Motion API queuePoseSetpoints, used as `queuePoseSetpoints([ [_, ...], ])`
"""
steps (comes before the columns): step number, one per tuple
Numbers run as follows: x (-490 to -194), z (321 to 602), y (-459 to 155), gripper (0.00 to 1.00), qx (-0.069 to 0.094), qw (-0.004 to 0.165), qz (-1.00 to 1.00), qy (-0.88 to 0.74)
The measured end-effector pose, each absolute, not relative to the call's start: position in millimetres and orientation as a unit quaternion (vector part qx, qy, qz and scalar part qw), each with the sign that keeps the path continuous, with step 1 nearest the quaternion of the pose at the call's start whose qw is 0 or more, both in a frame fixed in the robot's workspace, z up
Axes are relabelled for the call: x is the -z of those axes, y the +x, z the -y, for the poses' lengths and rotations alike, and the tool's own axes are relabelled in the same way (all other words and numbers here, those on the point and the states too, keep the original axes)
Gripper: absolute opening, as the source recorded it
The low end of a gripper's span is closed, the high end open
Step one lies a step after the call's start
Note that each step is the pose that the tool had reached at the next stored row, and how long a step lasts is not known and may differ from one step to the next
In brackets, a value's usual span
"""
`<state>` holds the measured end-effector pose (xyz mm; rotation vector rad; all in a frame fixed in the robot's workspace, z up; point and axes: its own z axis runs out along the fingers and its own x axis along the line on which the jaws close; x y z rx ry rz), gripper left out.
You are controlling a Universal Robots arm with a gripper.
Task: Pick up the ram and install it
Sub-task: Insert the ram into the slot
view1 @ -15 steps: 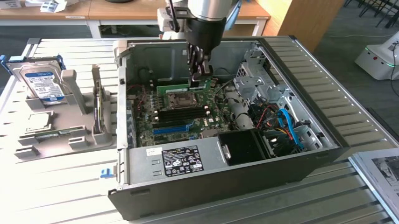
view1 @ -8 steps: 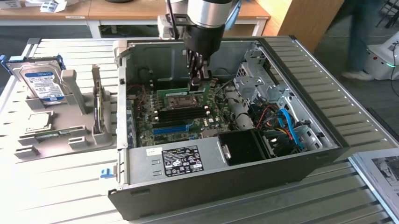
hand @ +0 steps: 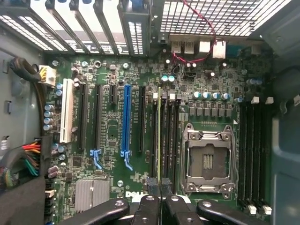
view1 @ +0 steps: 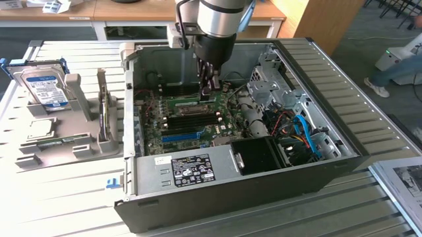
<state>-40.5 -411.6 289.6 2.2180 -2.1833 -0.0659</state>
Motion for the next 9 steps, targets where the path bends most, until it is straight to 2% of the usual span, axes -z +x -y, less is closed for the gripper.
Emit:
queuePoseSetpoints([
  [9, -274.7, 411.6, -40.5, 0.12, 0.021, 0.014, 0.701, 0.712],
])
